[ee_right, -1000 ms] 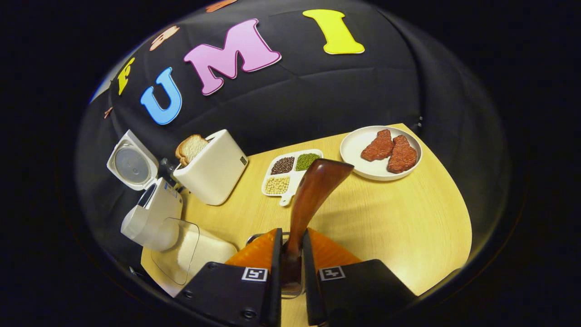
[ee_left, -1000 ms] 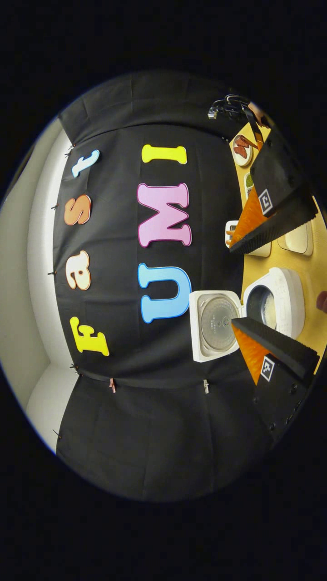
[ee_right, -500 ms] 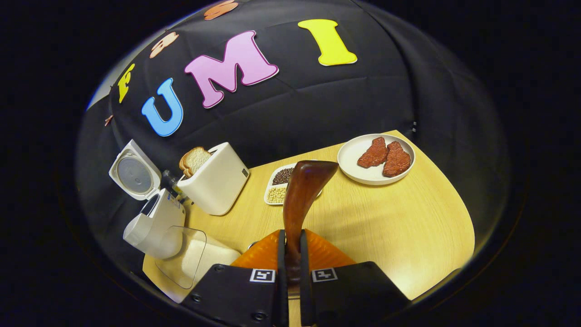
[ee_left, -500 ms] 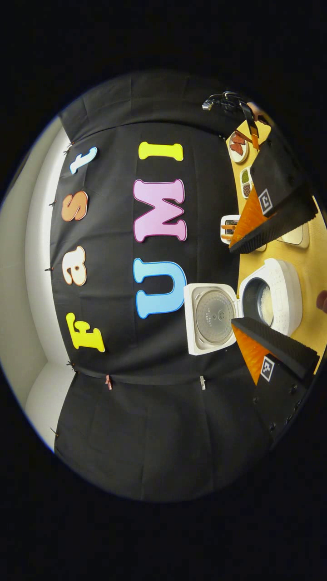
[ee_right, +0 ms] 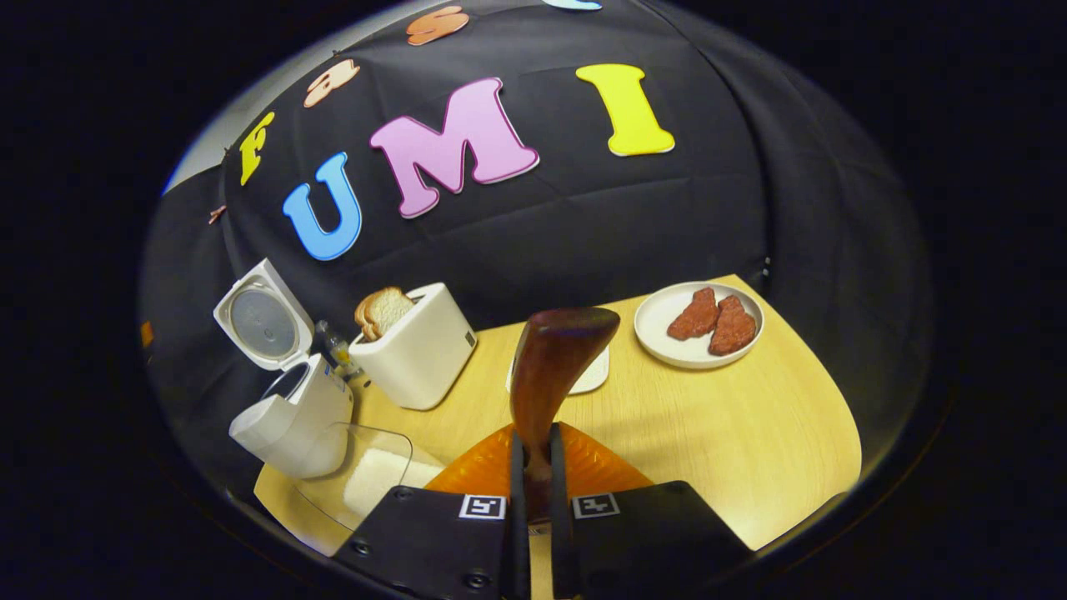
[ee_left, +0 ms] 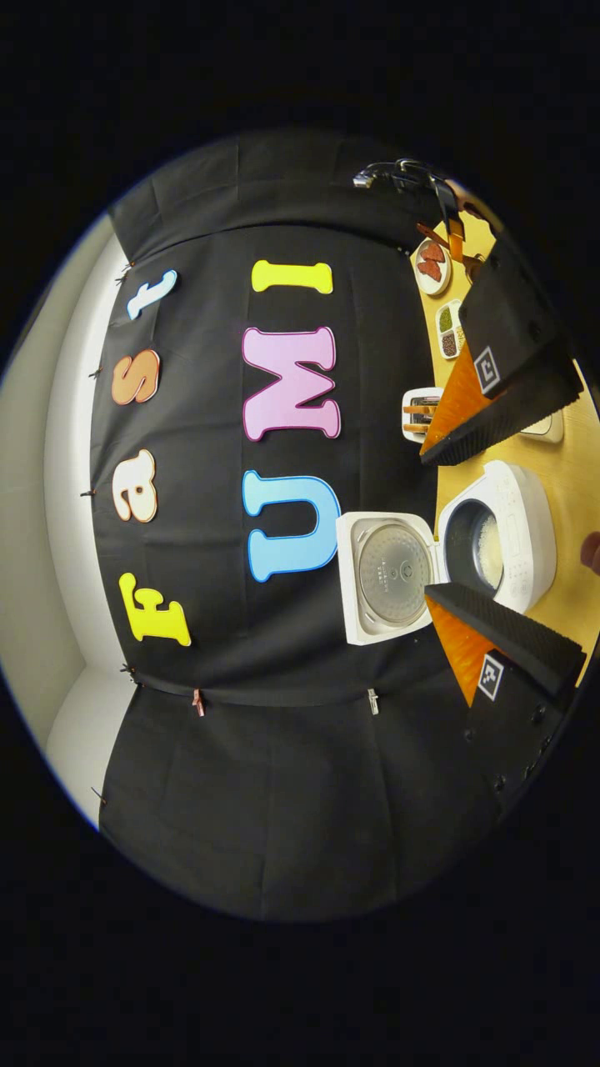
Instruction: Close the left gripper, press the button to open the rice cooker; take a wooden spoon from the chopstick holder with the right hand, scoop a spoonful of rice and pour it into the rice cooker, then put the wooden spoon back into the chopstick holder.
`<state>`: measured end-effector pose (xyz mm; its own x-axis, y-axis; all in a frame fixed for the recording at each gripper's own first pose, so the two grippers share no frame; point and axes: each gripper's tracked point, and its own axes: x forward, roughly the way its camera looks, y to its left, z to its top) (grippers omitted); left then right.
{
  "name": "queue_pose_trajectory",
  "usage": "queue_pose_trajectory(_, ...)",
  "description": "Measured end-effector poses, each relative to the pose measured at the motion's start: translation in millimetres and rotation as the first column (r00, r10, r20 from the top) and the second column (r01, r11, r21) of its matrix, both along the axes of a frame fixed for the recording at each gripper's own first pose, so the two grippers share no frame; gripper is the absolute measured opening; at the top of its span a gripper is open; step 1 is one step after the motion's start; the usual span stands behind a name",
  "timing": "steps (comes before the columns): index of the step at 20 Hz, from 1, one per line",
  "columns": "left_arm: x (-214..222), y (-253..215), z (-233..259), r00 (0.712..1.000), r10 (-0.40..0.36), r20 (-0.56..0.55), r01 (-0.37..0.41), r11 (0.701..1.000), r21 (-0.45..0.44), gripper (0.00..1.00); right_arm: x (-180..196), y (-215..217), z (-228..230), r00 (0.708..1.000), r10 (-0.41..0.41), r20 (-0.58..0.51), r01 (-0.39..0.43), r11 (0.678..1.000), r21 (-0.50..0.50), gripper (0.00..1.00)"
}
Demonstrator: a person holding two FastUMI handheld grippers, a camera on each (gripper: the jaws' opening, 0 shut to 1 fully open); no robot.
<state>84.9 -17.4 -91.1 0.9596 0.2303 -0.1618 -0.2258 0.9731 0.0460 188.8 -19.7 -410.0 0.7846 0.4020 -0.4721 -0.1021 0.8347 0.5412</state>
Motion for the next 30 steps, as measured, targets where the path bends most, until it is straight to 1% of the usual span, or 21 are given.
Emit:
queue_pose_trajectory(3, -1.2, 9.4, 0.3, 1.0, -0.026, 0.004, 0.026, 1.0, -0.003, 0.97, 2.5, -4.2, 34.7, 0.998, -0.034, 0.052, 0.034, 0.999, -0.003, 0.14)
queue_pose_trajectory(5, -3.4, 17.6, 2.4, 0.999, -0.049, 0.014, 0.049, 0.999, -0.001, 0.97, -3.3, 4.0, 59.6, 0.996, -0.039, 0.085, 0.04, 0.999, -0.001, 0.14)
queue_pose_trajectory(7, -6.8, 29.1, 3.8, 0.997, -0.072, 0.019, 0.072, 0.997, 0.005, 0.97, -12.6, 23.5, 84.7, 0.993, -0.028, 0.113, 0.027, 1.0, 0.011, 0.14)
queue_pose_trajectory(10, -10.6, 43.6, 0.7, 0.995, -0.102, 0.014, 0.102, 0.995, -0.005, 0.97, -27.6, 70.1, 113.1, 0.989, 0.021, 0.149, -0.024, 1.0, 0.017, 0.14)
queue_pose_trajectory(12, -12.8, 52.2, -3.0, 0.992, -0.122, 0.01, 0.122, 0.992, -0.024, 0.97, -36.7, 104.3, 119.3, 0.984, 0.063, 0.166, -0.06, 0.998, -0.023, 0.14)
queue_pose_trajectory(15, -16.6, 69.3, -8.1, 0.99, -0.143, 0.01, 0.143, 0.989, -0.044, 0.97, -44.2, 143.3, 108.2, 0.981, 0.1, 0.164, -0.074, 0.985, -0.154, 0.14)
queue_pose_trajectory(17, -18.9, 79.5, -9.4, 0.987, -0.158, 0.014, 0.159, 0.986, -0.05, 0.97, -46.2, 164.3, 93.8, 0.98, 0.124, 0.155, -0.083, 0.965, -0.249, 0.14)
queue_pose_trajectory(18, -20.0, 84.4, -8.9, 0.986, -0.165, 0.018, 0.166, 0.985, -0.05, 0.97, -47.3, 174.9, 83.8, 0.978, 0.144, 0.152, -0.093, 0.95, -0.299, 0.14)
queue_pose_trajectory(21, -25.6, 97.2, -10.2, 0.984, -0.176, 0.025, 0.177, 0.983, -0.047, 0.97, -49.1, 193.5, 54.4, 0.971, 0.205, 0.124, -0.128, 0.882, -0.454, 0.14)
queue_pose_trajectory(22, -26.9, 100.7, -12.1, 0.984, -0.176, 0.026, 0.177, 0.983, -0.049, 0.97, -50.0, 198.9, 45.3, 0.969, 0.22, 0.112, -0.138, 0.861, -0.49, 0.14)
queue_pose_trajectory(23, -29.7, 104.2, -12.2, 0.984, -0.175, 0.026, 0.177, 0.983, -0.053, 0.97, -50.3, 204.2, 36.5, 0.968, 0.231, 0.1, -0.147, 0.841, -0.521, 0.19)
queue_pose_trajectory(24, -31.2, 107.9, -14.3, 0.984, -0.174, 0.025, 0.175, 0.983, -0.056, 0.97, -49.6, 209.6, 26.1, 0.966, 0.244, 0.089, -0.156, 0.819, -0.551, 0.14)
queue_pose_trajectory(26, -35.2, 112.1, -18.4, 0.984, -0.177, 0.021, 0.178, 0.982, -0.058, 0.97, -58.1, 220.7, 3.8, 0.963, 0.266, 0.034, -0.198, 0.791, -0.578, 0.15)
queue_pose_trajectory(27, -37.6, 115.4, -18.3, 0.985, -0.174, 0.019, 0.175, 0.983, -0.056, 0.97, -58.7, 231.9, 1.2, 0.962, 0.27, 0.041, -0.199, 0.795, -0.573, 0.11)
queue_pose_trajectory(28, -37.9, 120.0, -18.5, 0.986, -0.166, 0.019, 0.167, 0.984, -0.054, 0.97, -61.7, 237.3, 0.4, 0.963, 0.269, 0.033, -0.205, 0.801, -0.563, 0.15)
queue_pose_trajectory(29, -39.9, 122.9, -17.7, 0.987, -0.161, 0.022, 0.162, 0.985, -0.053, 0.97, -66.1, 248.5, -1.6, 0.966, 0.258, 0.016, -0.212, 0.825, -0.525, 0.14)
queue_pose_trajectory(30, -41.2, 125.0, -16.0, 0.988, -0.156, 0.023, 0.157, 0.986, -0.051, 0.97, -69.8, 259.1, -1.6, 0.972, 0.234, 0.003, -0.205, 0.858, -0.471, 0.15)
